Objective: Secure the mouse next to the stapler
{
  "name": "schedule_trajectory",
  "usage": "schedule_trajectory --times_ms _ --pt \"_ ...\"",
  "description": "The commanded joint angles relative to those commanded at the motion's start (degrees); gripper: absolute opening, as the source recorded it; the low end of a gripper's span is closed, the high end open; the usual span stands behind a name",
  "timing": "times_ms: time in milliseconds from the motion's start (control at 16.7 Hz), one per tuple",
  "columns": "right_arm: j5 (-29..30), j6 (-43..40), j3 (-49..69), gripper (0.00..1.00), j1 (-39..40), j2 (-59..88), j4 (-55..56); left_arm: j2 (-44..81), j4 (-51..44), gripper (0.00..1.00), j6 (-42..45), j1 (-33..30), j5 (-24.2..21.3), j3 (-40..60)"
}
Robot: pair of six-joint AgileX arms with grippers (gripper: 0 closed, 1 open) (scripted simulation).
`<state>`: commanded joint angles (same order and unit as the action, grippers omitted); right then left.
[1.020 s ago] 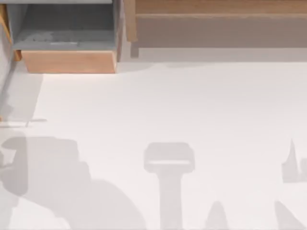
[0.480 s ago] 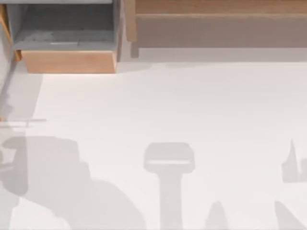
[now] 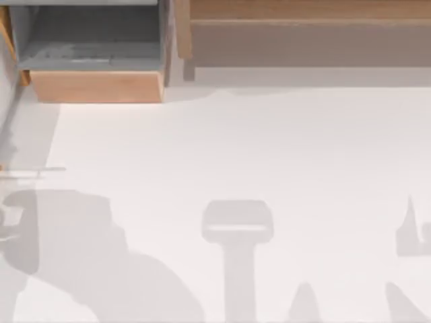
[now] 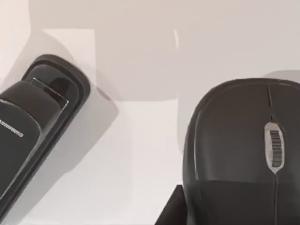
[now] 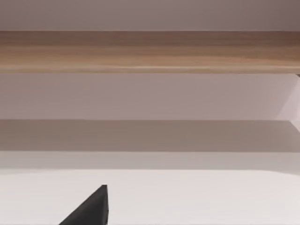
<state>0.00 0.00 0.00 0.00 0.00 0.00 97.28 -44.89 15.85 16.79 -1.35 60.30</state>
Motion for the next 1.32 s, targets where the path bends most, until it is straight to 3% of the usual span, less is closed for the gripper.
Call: schedule_trajectory --times_ms 780,1320 --pt "0.0 0.0 0.0 1.0 0.0 0.0 0.0 2.5 1.8 0.0 0.0 -0.9 -0.1 -2.0" --pt "0.0 0.0 0.0 1.0 0.0 0.0 0.0 2.5 1.8 0.68 0.0 -0.9 -0.1 -2.0"
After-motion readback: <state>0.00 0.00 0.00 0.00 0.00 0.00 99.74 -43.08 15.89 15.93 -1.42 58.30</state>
